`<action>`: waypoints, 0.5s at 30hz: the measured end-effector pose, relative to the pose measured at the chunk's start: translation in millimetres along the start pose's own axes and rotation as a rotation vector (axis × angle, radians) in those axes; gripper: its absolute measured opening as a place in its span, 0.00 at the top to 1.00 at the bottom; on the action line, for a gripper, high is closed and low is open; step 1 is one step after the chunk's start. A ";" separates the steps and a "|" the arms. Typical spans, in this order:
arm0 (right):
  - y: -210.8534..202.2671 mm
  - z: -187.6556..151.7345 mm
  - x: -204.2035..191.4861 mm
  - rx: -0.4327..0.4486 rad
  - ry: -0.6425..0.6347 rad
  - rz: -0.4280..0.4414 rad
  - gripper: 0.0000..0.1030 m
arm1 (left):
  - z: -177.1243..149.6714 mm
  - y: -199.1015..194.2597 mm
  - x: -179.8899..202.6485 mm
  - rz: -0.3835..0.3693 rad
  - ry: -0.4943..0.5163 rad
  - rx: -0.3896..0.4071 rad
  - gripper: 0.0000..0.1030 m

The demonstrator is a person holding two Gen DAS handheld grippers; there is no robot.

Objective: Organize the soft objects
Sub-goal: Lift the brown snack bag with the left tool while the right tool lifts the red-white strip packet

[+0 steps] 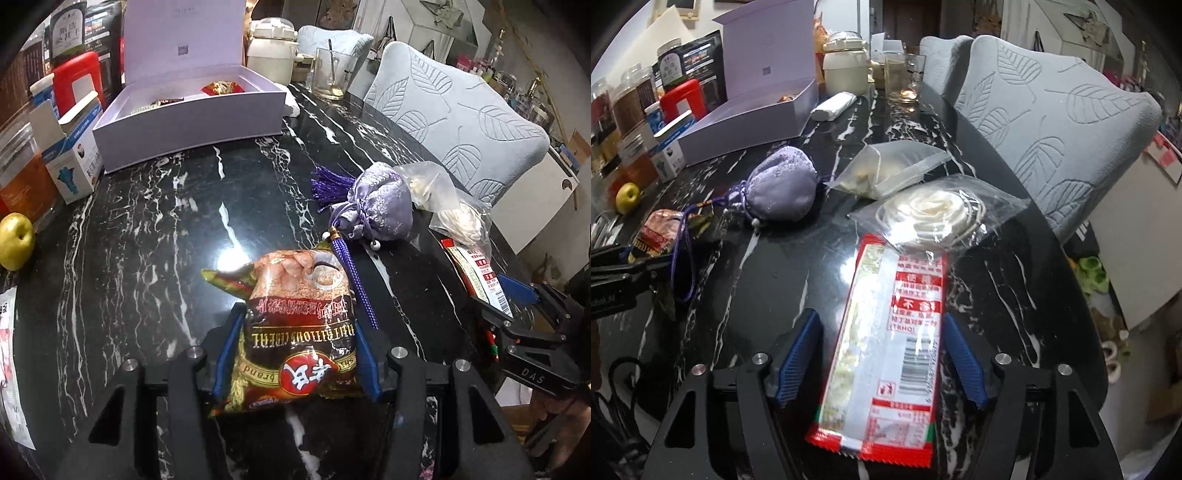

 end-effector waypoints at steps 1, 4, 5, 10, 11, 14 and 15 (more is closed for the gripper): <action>0.4 0.2 0.2 0.006 -0.002 -0.001 0.39 | -0.4 0.0 -0.1 0.001 0.002 0.002 0.48; -2.0 -0.2 3.3 0.011 0.004 0.003 0.56 | -1.2 -2.2 3.3 0.024 0.030 0.000 0.50; -2.5 -0.1 3.5 0.010 0.003 0.003 0.57 | 0.0 -4.9 3.3 0.029 0.038 0.007 0.50; -6.6 -1.2 9.4 0.037 0.052 0.082 0.59 | 9.1 -26.0 3.6 0.000 0.024 0.046 0.51; -7.4 -1.5 11.6 0.043 0.075 0.112 0.59 | 11.5 -31.7 4.3 -0.005 0.021 0.062 0.51; -12.1 0.2 12.7 0.057 0.095 0.153 0.59 | 18.5 -47.4 9.1 0.010 0.040 0.113 0.51; -13.7 1.3 11.8 0.061 0.090 0.154 0.59 | 21.0 -52.2 10.9 0.017 0.052 0.130 0.51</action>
Point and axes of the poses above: each gripper's, at about its wrist camera, not at the fingertips, and y roughly the way its jaws point, x to its right, z to its top, the point moved 3 cm from there along y, roughly the way its jaws point, and after that the axes turned 15 degrees about -y, right-handed, at the moved point
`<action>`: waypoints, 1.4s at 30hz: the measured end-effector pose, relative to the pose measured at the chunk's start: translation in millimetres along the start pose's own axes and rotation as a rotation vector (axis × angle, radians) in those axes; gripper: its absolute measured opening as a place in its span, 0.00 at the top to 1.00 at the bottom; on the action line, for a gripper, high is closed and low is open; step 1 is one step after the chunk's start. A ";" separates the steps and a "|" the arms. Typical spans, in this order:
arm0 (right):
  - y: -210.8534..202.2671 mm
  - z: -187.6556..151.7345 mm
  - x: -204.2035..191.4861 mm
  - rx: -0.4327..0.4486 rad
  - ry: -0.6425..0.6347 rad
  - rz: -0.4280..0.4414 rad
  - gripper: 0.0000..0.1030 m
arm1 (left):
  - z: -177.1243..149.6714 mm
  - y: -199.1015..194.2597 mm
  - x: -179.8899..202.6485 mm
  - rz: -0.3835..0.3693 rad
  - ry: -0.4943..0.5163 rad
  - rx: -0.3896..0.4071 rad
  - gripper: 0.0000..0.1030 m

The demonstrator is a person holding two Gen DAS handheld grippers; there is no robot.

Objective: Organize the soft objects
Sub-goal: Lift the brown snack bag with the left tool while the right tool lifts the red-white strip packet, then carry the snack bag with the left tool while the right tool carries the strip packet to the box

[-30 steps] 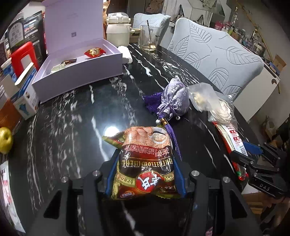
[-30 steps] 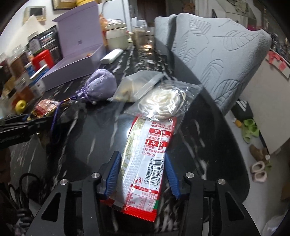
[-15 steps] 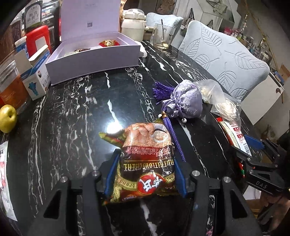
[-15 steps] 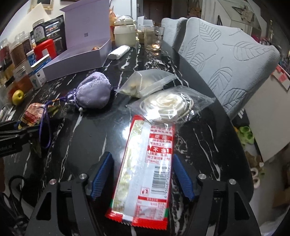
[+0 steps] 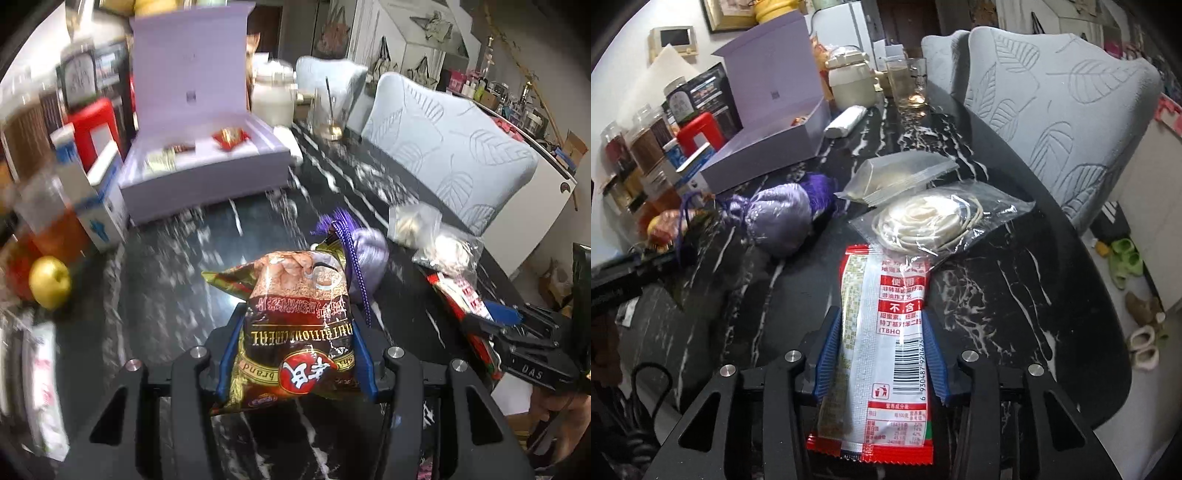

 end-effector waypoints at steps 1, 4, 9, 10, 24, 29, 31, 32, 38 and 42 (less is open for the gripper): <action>-2.3 1.2 -1.6 0.006 -0.009 0.004 0.59 | 3.0 -4.6 1.6 0.005 0.011 0.019 0.51; -9.8 6.5 -4.2 0.037 -0.020 0.025 0.59 | 13.8 -14.2 2.5 -0.003 0.017 0.055 0.51; -17.9 16.3 -8.9 0.088 -0.021 0.075 0.59 | 31.5 -32.7 2.5 -0.003 0.017 0.130 0.51; -19.1 18.5 -10.5 0.098 -0.026 0.081 0.59 | 33.9 -35.1 2.5 -0.004 0.016 0.139 0.51; -39.0 56.9 -27.0 0.229 -0.103 0.124 0.59 | 55.5 -56.5 -6.6 -0.014 -0.036 0.227 0.51; -44.5 72.7 -31.9 0.259 -0.141 0.124 0.59 | 60.0 -60.9 -13.2 0.008 -0.051 0.245 0.51; -46.0 79.5 -35.1 0.272 -0.166 0.118 0.59 | 61.8 -62.0 -16.8 0.019 -0.060 0.252 0.51; -46.4 83.2 -36.5 0.277 -0.176 0.114 0.59 | 62.7 -62.6 -19.0 0.024 -0.067 0.254 0.51; -48.9 106.6 -47.9 0.316 -0.228 0.122 0.59 | 67.2 -68.4 -31.0 0.046 -0.101 0.276 0.51; -48.1 120.5 -58.7 0.337 -0.274 0.136 0.59 | 72.1 -71.8 -39.3 0.062 -0.120 0.292 0.51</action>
Point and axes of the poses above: each gripper's, at about its wrist camera, not at the fingertips, and y roughly the way its jaws point, x to its right, z to its top, the point moved 3 cm from there along y, roughly the way its jaws point, and after that the axes turned 15 degrees about -y, right-handed, at the moved point
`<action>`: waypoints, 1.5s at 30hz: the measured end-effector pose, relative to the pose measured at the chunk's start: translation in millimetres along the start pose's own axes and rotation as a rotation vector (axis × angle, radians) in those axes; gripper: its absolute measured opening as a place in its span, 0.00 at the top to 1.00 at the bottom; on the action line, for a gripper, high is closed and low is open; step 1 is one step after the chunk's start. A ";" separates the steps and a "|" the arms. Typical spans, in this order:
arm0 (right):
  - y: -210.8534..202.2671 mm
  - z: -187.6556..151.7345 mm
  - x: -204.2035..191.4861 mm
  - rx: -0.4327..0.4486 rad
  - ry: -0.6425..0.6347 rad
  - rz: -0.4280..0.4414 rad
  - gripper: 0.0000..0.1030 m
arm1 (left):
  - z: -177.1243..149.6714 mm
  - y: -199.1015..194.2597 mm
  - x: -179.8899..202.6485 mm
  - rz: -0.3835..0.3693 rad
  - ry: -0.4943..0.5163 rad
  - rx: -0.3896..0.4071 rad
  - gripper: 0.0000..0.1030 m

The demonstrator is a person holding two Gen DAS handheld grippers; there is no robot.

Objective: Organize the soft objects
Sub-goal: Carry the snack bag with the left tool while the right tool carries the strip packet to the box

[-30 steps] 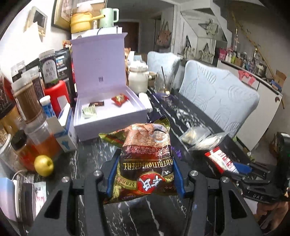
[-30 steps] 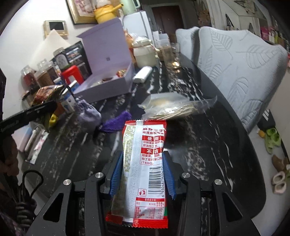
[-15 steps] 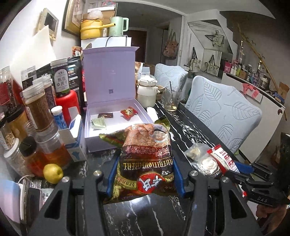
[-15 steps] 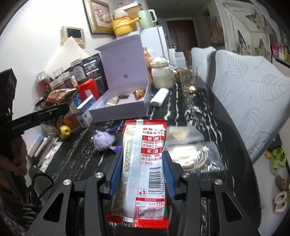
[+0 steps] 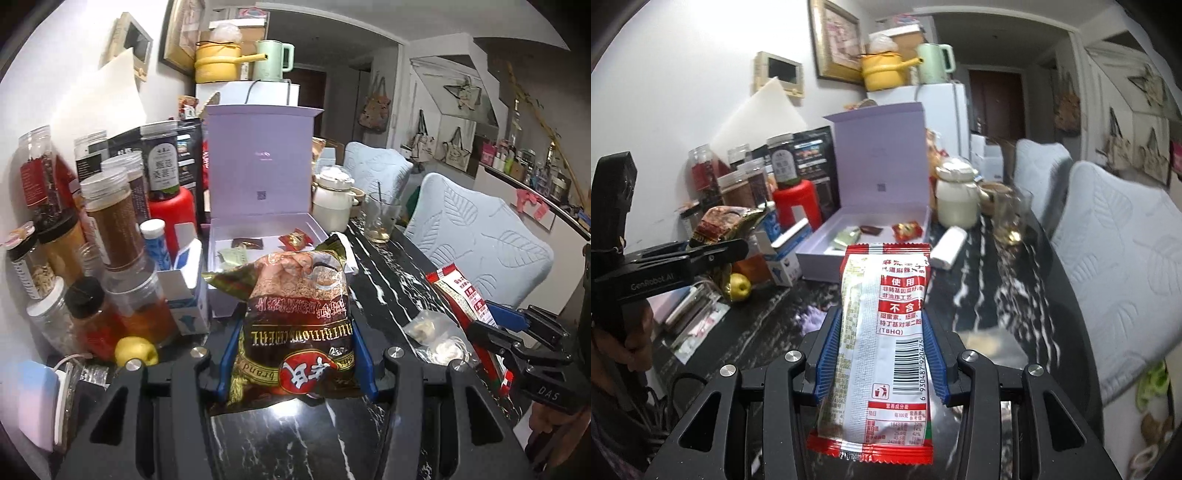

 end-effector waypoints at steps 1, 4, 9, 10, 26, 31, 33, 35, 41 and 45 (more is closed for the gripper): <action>2.4 3.6 -1.4 0.004 -0.008 0.003 0.59 | 1.9 -0.2 -2.0 0.005 -0.003 0.004 0.51; 9.3 13.6 -3.7 0.015 -0.019 0.023 0.59 | 7.6 -0.5 -7.5 0.013 -0.014 0.014 0.51; 23.3 29.6 -6.5 0.029 -0.037 0.053 0.59 | 20.9 0.0 -15.1 0.027 -0.027 0.036 0.51; 25.2 32.1 -7.0 0.030 -0.039 0.055 0.59 | 24.3 0.6 -16.1 0.030 -0.026 0.042 0.51; 60.5 96.7 2.5 0.092 -0.094 0.067 0.59 | 83.5 26.0 -18.6 0.012 -0.001 0.122 0.51; 71.8 120.0 9.6 0.114 -0.119 0.032 0.59 | 101.2 38.6 -17.2 -0.004 0.007 0.149 0.51; 77.2 128.7 10.5 0.114 -0.144 0.022 0.59 | 107.0 47.5 -16.9 -0.007 0.007 0.150 0.51; 83.2 137.3 12.6 0.117 -0.165 0.000 0.59 | 111.9 54.3 -17.4 -0.013 0.002 0.148 0.51; 108.9 160.7 20.6 0.122 -0.173 -0.007 0.59 | 132.3 74.9 -17.9 -0.011 -0.002 0.169 0.51; 126.1 174.6 27.3 0.134 -0.155 -0.001 0.59 | 148.1 92.7 -20.7 -0.017 -0.017 0.171 0.51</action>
Point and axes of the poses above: each gripper's, at about its wrist camera, not at the fingertips, and y roughly the way its jaws point, x to its right, z to its top, the point moved 3 cm from there along y, roughly the way its jaws point, and after that the axes turned 15 degrees about -y, right-handed, at the moved point
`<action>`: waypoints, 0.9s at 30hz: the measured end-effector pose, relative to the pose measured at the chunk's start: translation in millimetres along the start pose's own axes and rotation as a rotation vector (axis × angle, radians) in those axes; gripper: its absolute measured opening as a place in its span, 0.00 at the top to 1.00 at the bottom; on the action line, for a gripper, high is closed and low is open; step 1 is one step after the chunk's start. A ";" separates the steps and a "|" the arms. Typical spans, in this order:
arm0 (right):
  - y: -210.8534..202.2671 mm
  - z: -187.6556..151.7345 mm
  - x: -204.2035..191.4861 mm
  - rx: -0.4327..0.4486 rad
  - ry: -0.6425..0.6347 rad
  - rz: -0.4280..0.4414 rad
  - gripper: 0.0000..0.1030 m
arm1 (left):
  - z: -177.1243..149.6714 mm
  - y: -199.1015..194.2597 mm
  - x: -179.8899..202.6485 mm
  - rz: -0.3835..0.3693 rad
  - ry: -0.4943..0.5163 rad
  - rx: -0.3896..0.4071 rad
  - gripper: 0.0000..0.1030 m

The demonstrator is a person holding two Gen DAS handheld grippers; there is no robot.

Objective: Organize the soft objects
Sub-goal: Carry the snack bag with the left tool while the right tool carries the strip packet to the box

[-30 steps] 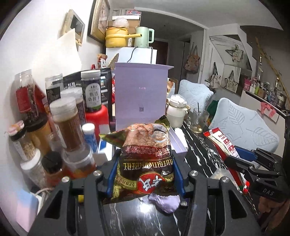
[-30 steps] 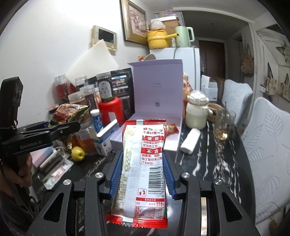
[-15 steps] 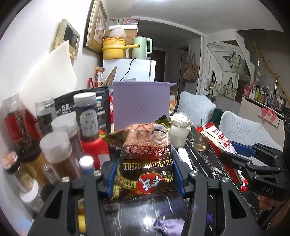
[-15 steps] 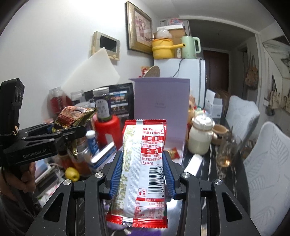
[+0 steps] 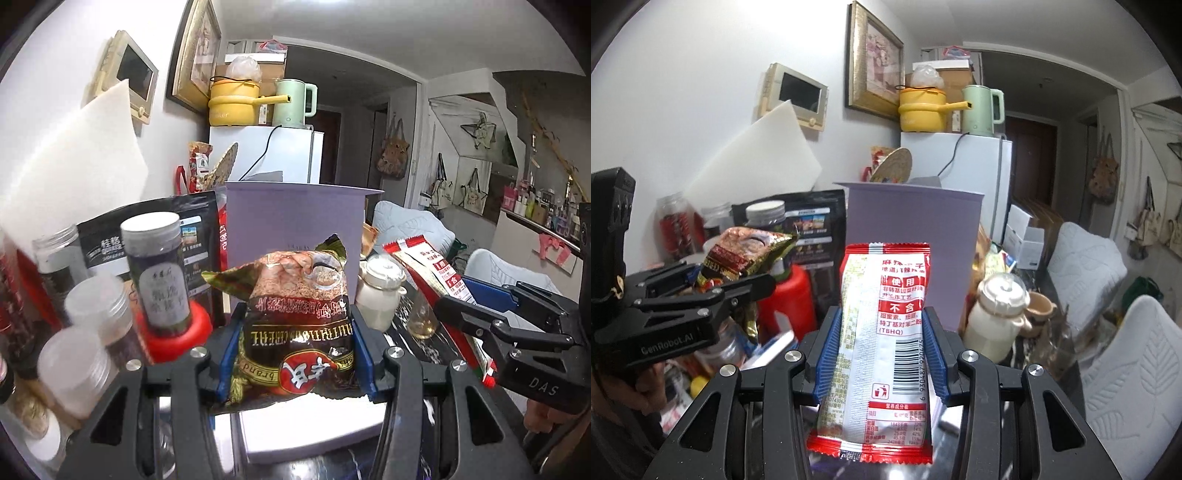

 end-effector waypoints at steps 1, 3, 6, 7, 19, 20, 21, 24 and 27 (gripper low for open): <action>4.2 3.1 2.3 0.006 0.005 -0.002 0.59 | 3.4 6.5 -0.9 -0.002 -0.005 -0.002 0.51; 15.1 10.4 7.6 0.018 0.014 -0.007 0.59 | 7.8 17.1 -2.1 -0.002 -0.008 -0.001 0.51; 28.9 18.0 13.8 0.029 0.016 -0.015 0.59 | 13.1 34.5 -4.5 0.010 -0.013 -0.001 0.51; 34.1 20.3 15.7 0.032 0.017 -0.020 0.59 | 14.6 39.9 -5.4 0.012 -0.016 -0.002 0.51; 107.5 13.2 43.5 0.000 0.054 -0.006 0.59 | 17.9 101.5 -16.6 0.066 -0.017 -0.057 0.51; 112.7 9.1 45.5 -0.008 0.062 -0.002 0.59 | 15.2 107.4 -18.0 0.077 -0.015 -0.069 0.51; 119.0 5.5 47.1 -0.016 0.066 -0.002 0.59 | 12.9 111.2 -19.0 0.083 -0.015 -0.077 0.51; 129.9 -4.4 50.6 -0.020 0.076 0.005 0.59 | 5.2 120.7 -22.1 0.107 -0.015 -0.099 0.51; 144.8 -11.0 52.6 -0.062 0.065 0.007 0.59 | -0.1 132.1 -21.0 0.109 -0.008 -0.125 0.51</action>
Point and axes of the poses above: each gripper's, at about its wrist camera, not at the fingertips, and y roughly the way its jaws point, x to its right, z to its top, the point moved 3 cm from there along y, roughly the way its jaws point, and after that the axes turned 15 degrees about -y, right-handed, at the moved point
